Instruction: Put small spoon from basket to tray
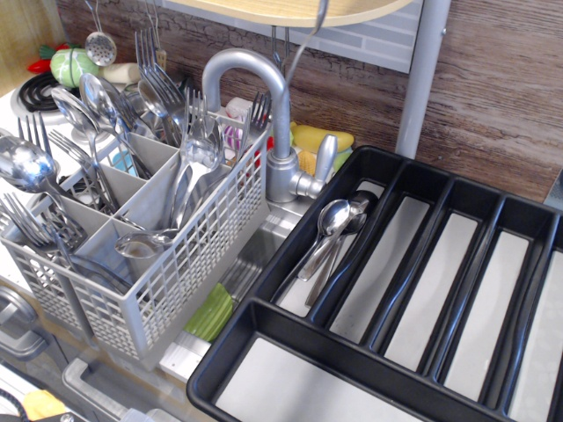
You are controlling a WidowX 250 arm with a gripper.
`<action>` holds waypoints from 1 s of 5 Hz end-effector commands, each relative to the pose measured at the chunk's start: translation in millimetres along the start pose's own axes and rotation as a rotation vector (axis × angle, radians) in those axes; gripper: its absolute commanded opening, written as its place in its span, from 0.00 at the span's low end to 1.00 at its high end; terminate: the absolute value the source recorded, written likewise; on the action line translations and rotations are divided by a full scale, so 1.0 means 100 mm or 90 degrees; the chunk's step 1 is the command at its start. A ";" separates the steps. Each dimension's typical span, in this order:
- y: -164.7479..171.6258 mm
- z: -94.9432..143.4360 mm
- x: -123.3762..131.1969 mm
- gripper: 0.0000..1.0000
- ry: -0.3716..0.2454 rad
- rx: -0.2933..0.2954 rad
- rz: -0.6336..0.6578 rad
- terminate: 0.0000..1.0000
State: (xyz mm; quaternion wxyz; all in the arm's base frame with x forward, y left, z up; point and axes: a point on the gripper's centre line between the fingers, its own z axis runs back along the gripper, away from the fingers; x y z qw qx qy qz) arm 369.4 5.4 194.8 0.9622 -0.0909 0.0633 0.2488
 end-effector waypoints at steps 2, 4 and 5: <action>-0.15 -0.09 -0.01 0.00 0.016 -0.033 0.100 0.00; -0.04 -0.71 -0.15 0.00 -0.019 -0.037 0.137 0.00; 0.04 -0.88 -0.22 0.00 -0.037 -0.060 0.143 0.00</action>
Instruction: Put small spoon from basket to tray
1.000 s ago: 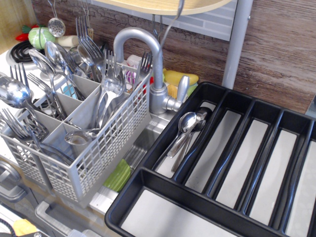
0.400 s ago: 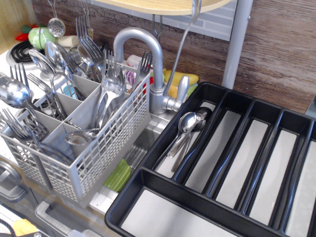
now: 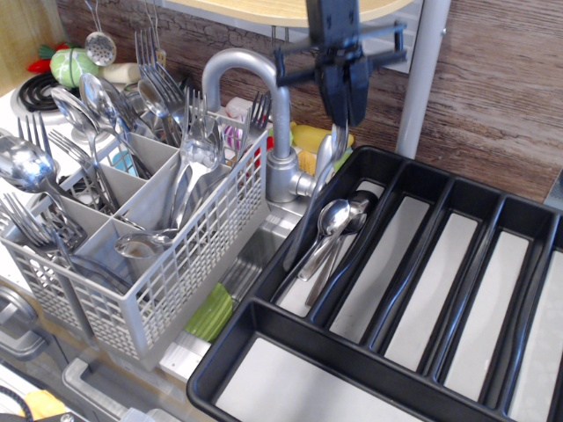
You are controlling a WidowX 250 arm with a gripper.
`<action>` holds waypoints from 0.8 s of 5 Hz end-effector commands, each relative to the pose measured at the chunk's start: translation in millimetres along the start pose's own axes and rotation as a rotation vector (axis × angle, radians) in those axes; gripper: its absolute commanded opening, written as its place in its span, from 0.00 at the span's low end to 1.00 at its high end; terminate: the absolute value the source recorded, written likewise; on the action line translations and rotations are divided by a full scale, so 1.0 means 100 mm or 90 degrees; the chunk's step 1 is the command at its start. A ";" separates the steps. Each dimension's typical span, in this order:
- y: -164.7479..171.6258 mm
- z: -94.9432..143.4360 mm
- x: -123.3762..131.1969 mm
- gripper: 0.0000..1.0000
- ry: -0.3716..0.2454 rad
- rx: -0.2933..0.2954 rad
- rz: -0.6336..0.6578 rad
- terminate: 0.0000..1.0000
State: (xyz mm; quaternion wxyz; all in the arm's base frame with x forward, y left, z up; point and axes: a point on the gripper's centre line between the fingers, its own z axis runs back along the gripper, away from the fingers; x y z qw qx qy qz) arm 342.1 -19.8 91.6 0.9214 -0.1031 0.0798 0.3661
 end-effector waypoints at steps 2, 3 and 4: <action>0.05 -0.01 0.07 0.00 -0.064 -0.061 -0.065 0.00; 0.08 -0.15 0.14 0.00 -0.074 -0.078 -0.080 0.00; 0.09 -0.19 0.17 1.00 -0.079 -0.106 -0.082 0.00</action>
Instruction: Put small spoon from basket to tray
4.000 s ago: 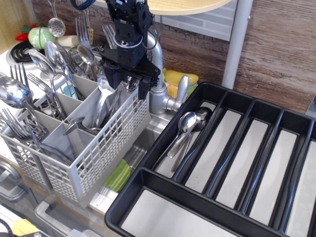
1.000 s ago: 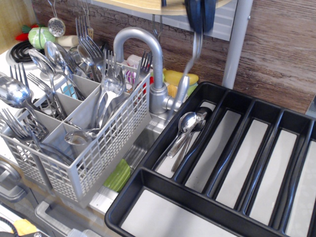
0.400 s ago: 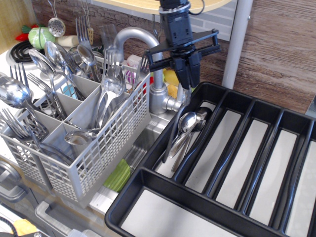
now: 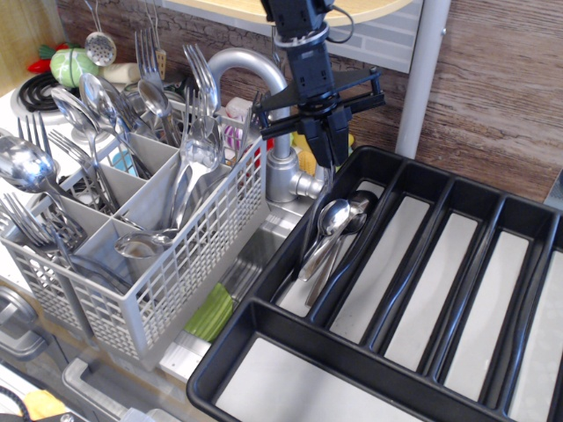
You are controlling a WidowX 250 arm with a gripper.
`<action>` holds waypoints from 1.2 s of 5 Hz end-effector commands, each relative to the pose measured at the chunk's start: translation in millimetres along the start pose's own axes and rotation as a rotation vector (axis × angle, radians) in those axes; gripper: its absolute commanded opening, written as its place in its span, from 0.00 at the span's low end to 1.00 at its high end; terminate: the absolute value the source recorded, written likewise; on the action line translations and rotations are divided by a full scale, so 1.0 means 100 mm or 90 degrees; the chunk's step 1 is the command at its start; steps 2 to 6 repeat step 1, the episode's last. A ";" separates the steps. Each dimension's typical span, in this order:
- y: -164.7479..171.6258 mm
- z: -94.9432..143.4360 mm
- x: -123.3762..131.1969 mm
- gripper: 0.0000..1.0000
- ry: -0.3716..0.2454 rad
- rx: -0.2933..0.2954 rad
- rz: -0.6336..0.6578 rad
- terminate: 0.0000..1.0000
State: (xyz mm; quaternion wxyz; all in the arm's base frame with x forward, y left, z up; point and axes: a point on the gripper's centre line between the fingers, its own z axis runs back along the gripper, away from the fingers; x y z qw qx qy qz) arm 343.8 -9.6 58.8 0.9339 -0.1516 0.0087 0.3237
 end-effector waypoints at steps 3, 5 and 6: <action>-0.02 0.09 0.03 1.00 -0.023 -0.021 -0.012 1.00; -0.02 0.09 0.03 1.00 -0.023 -0.021 -0.012 1.00; -0.02 0.09 0.03 1.00 -0.023 -0.021 -0.012 1.00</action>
